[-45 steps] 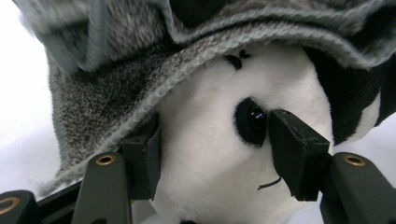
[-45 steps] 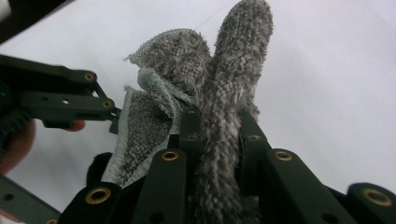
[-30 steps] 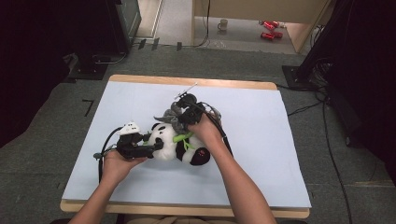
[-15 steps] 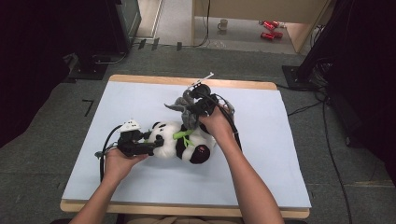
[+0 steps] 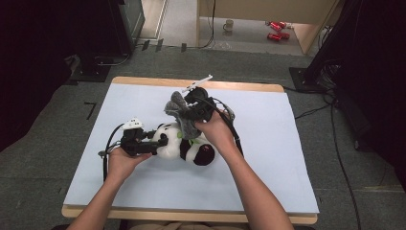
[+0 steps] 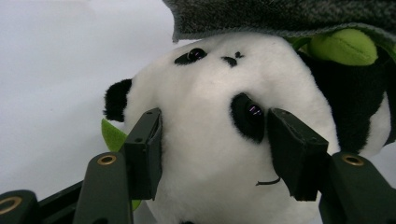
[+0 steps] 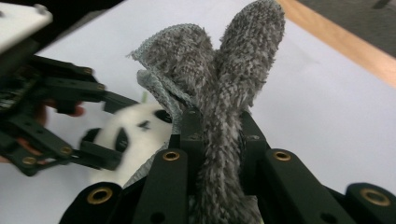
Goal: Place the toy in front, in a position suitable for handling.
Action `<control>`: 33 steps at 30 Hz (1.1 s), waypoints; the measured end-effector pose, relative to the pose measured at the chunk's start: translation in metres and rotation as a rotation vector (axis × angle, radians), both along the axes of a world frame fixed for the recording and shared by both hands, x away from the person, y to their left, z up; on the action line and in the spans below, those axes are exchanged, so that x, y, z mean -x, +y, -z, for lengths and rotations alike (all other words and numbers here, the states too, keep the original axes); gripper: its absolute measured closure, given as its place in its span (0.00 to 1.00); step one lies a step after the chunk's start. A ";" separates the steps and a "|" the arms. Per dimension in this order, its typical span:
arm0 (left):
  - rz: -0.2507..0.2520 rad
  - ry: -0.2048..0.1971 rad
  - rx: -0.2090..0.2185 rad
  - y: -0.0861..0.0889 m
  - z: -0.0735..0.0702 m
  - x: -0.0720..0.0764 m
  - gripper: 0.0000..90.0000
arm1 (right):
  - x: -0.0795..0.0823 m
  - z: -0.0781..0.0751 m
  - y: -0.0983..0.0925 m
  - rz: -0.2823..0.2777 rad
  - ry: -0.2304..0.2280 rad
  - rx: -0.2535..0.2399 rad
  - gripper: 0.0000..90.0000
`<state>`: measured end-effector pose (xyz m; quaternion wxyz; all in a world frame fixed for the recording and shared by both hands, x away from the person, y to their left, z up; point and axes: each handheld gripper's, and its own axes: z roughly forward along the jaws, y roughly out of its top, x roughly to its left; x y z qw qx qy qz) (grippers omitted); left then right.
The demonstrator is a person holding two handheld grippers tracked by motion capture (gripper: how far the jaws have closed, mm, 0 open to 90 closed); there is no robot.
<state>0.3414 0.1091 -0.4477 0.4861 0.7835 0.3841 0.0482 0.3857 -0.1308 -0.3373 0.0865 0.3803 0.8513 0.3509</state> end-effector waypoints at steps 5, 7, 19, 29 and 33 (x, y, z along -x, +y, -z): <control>-0.001 -0.002 -0.002 0.000 0.000 0.000 0.45 | 0.005 -0.001 0.013 -0.043 0.012 -0.062 0.86; -0.001 -0.004 -0.005 0.000 0.000 0.001 0.45 | 0.007 0.004 0.021 -0.064 0.008 -0.021 0.86; 0.012 -0.007 0.000 0.002 0.003 -0.003 0.45 | 0.014 0.028 0.036 -0.114 0.019 0.011 0.80; 0.015 -0.013 0.005 0.003 0.004 -0.004 0.45 | 0.014 0.021 0.031 -0.150 0.038 -0.050 0.53; 0.011 -0.009 0.006 0.002 0.004 -0.004 0.45 | 0.012 0.028 0.031 -0.153 0.051 -0.010 0.48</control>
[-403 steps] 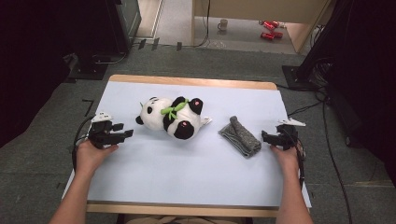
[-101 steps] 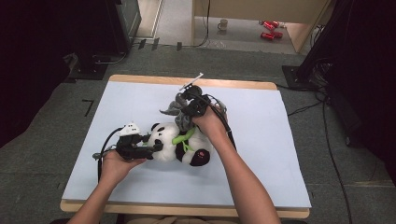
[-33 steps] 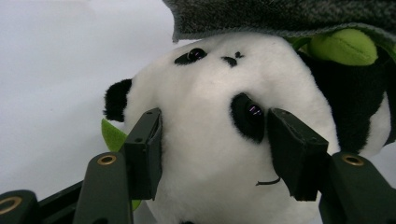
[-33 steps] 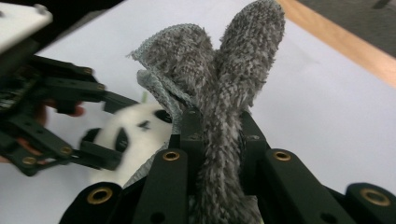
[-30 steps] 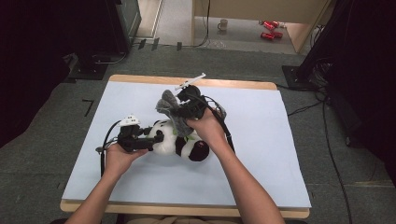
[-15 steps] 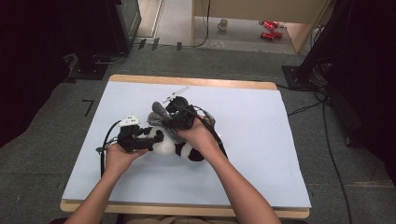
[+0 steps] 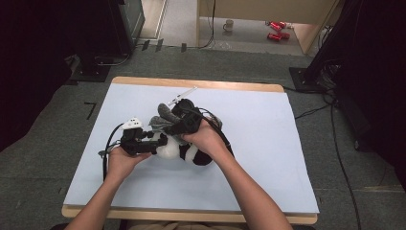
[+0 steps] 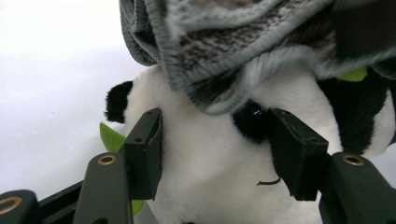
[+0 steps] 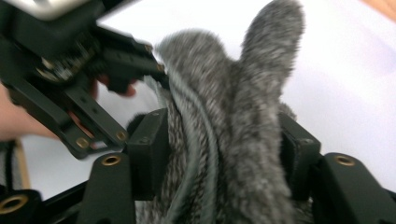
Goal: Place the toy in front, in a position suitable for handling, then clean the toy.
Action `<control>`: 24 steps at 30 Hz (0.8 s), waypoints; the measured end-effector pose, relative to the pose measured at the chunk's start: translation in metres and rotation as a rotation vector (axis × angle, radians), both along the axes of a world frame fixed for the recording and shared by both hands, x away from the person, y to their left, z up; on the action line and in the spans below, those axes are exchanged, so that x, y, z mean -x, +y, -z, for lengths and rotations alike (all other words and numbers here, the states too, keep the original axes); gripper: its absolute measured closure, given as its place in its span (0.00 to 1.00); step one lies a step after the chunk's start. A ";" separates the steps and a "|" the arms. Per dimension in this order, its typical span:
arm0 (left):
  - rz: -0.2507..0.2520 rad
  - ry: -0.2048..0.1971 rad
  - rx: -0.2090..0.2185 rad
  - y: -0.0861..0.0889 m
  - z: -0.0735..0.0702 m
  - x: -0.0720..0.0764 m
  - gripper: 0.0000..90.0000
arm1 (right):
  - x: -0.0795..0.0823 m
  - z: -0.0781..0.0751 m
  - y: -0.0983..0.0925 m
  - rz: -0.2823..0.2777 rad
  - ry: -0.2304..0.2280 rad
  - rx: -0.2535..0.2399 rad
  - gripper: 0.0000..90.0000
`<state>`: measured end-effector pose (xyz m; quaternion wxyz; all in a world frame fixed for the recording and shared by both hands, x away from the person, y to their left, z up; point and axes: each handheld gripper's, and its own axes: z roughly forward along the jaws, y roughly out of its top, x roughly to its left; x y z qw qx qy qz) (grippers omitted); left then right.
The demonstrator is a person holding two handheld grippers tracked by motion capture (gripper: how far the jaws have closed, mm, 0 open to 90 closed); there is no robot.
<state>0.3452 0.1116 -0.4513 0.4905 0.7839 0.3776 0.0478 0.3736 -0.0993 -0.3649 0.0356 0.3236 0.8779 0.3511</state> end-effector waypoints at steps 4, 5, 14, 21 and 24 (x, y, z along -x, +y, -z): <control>-0.007 -0.002 -0.007 0.000 -0.001 0.001 0.43 | 0.006 0.003 0.003 -0.009 -0.063 0.073 0.64; -0.010 -0.003 -0.007 -0.001 -0.002 0.001 0.41 | 0.006 0.004 0.003 -0.014 -0.092 0.106 0.70; -0.025 -0.047 -0.006 0.008 -0.013 0.011 0.33 | -0.010 0.012 -0.003 0.061 -0.080 0.098 0.80; 0.009 -0.036 -0.055 0.000 -0.005 0.017 0.27 | -0.021 0.012 -0.012 0.106 -0.026 0.073 0.81; 0.008 -0.041 -0.043 0.000 -0.003 0.014 0.30 | -0.020 0.010 -0.012 0.111 -0.036 0.073 0.81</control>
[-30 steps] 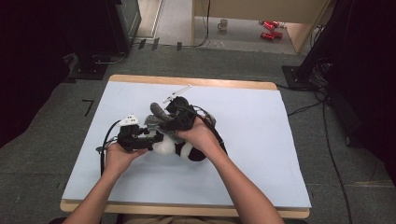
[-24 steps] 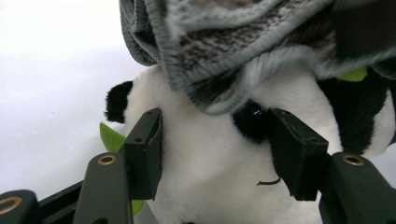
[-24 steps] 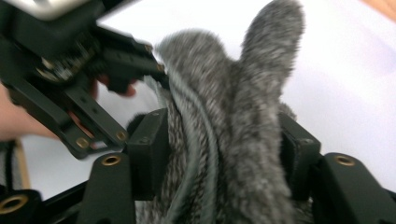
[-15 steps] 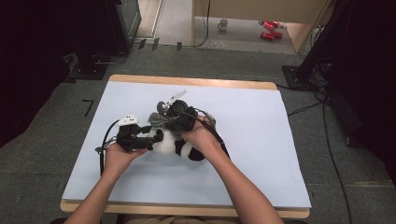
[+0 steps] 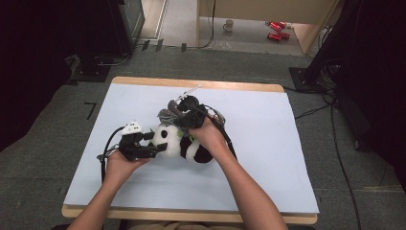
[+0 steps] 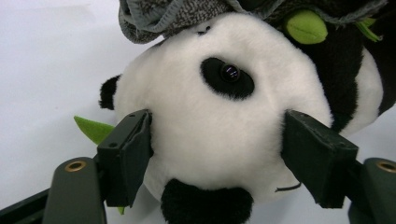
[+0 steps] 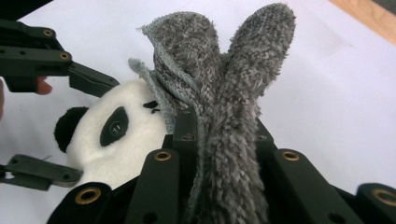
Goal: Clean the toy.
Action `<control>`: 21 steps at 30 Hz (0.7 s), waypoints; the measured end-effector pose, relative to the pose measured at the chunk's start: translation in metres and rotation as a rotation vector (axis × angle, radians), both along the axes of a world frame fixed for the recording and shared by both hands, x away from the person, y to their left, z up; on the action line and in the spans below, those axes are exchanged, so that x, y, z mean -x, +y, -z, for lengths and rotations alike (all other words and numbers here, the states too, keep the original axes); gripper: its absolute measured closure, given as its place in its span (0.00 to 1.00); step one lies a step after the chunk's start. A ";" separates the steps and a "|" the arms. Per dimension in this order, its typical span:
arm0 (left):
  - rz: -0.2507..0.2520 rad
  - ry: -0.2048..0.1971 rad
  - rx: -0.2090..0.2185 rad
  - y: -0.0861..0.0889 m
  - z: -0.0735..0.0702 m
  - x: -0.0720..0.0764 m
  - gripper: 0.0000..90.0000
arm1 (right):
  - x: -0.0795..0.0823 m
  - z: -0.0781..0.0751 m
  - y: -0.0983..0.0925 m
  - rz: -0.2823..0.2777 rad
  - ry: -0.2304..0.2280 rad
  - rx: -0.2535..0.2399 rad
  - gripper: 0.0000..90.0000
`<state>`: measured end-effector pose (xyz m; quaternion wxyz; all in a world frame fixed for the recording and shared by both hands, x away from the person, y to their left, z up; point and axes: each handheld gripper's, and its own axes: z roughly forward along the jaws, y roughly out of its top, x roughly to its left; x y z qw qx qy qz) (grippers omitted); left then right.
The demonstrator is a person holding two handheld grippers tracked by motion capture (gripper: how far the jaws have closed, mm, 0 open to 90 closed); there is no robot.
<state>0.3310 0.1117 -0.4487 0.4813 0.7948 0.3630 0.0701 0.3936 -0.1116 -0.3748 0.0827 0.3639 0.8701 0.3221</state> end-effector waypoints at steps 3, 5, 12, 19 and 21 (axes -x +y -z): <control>-0.005 -0.012 -0.009 -0.001 0.002 0.000 0.41 | -0.001 -0.007 0.000 0.003 -0.010 -0.016 0.82; -0.014 -0.021 -0.018 -0.003 0.002 0.001 0.43 | -0.001 -0.010 0.001 0.007 -0.008 -0.030 0.82; -0.039 -0.015 0.002 -0.004 0.003 -0.002 0.51 | 0.007 -0.035 0.023 -0.033 -0.025 -0.134 0.82; -0.042 -0.006 0.007 -0.003 0.003 -0.003 0.53 | 0.004 -0.020 0.040 -0.049 0.047 -0.117 0.82; -0.042 0.000 0.004 -0.003 0.003 -0.003 0.53 | 0.001 -0.010 0.038 -0.034 0.076 -0.103 0.82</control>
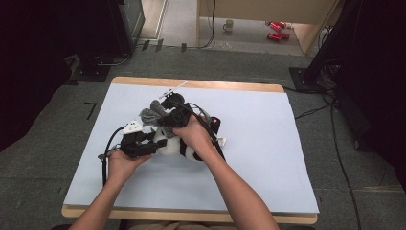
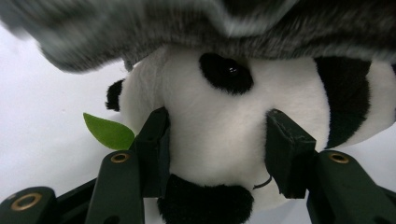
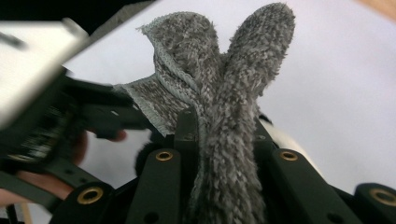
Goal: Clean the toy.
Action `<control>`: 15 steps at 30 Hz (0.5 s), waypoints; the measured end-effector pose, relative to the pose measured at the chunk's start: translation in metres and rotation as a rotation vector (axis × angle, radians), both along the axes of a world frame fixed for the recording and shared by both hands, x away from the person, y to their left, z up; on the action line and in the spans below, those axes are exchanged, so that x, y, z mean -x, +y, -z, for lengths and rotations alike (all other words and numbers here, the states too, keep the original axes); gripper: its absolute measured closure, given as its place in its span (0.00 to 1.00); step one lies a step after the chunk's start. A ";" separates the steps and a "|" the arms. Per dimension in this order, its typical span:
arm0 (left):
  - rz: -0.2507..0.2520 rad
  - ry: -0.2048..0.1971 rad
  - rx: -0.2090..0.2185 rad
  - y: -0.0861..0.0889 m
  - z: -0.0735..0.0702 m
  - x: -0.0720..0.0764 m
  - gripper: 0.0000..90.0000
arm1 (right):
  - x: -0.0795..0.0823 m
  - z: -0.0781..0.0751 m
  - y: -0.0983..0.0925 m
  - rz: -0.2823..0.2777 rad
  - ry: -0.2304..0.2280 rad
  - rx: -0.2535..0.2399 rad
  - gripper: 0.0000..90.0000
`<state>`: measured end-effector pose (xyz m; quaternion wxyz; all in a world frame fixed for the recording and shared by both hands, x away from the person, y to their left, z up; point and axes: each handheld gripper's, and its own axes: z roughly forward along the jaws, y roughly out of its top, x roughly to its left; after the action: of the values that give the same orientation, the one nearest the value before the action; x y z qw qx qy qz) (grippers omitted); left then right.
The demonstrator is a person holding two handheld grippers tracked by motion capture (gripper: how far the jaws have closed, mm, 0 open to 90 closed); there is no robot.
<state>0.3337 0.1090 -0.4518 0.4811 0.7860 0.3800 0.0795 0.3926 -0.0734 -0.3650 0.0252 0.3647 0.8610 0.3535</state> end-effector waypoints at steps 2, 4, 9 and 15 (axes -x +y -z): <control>-0.002 0.001 0.009 0.000 0.001 0.000 0.53 | -0.002 0.005 -0.006 0.009 -0.006 -0.005 0.82; 0.001 -0.001 0.008 -0.001 0.001 0.000 0.53 | -0.005 0.006 -0.012 0.024 -0.021 0.016 0.82; 0.007 -0.006 -0.001 -0.001 0.001 0.000 0.53 | -0.014 0.009 -0.028 0.062 0.014 0.020 0.83; 0.008 -0.001 0.002 0.000 0.001 0.000 0.53 | -0.022 0.017 -0.051 0.131 0.036 0.109 0.84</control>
<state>0.3338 0.1087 -0.4528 0.4823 0.7870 0.3767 0.0776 0.4144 -0.1240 -0.3820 0.0523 0.4245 0.8537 0.2971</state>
